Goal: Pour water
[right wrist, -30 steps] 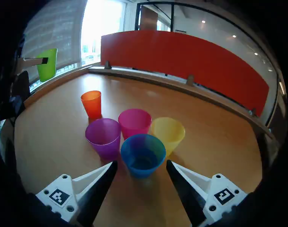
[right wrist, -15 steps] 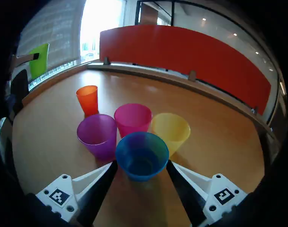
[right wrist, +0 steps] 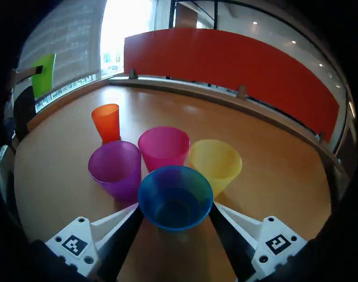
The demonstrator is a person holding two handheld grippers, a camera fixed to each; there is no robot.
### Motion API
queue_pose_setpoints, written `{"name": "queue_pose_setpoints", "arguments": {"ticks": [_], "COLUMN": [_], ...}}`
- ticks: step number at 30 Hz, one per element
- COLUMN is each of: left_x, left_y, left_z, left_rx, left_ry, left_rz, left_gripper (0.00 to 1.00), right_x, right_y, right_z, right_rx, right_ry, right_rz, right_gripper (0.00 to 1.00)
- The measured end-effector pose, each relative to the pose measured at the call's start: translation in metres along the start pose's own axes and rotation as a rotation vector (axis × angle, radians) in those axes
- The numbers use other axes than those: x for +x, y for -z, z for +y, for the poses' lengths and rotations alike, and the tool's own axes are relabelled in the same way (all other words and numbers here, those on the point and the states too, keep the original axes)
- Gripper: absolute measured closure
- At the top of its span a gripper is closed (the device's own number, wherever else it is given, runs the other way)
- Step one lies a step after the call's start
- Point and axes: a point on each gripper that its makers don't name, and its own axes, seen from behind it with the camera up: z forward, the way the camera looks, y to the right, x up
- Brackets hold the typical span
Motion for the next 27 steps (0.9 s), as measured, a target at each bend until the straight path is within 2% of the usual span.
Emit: {"name": "queue_pose_setpoints", "arguments": {"ticks": [8, 15, 27], "left_x": [0.0, 0.002, 0.009], "left_y": [0.0, 0.0, -0.001], "left_z": [0.0, 0.0, 0.002], "left_rx": [-0.003, -0.003, -0.012], "left_ry": [-0.004, -0.009, -0.019], "left_rz": [-0.003, -0.001, 0.008], "left_gripper": [0.14, 0.14, 0.14], "right_x": [0.001, 0.002, 0.018], "right_y": [-0.004, -0.003, 0.013], "right_z": [-0.001, -0.001, 0.004], "right_rx": [0.007, 0.008, 0.002], "right_ry": [0.018, 0.014, 0.005], "right_rz": [0.024, 0.033, 0.075], "right_gripper": [0.1, 0.11, 0.12]}}
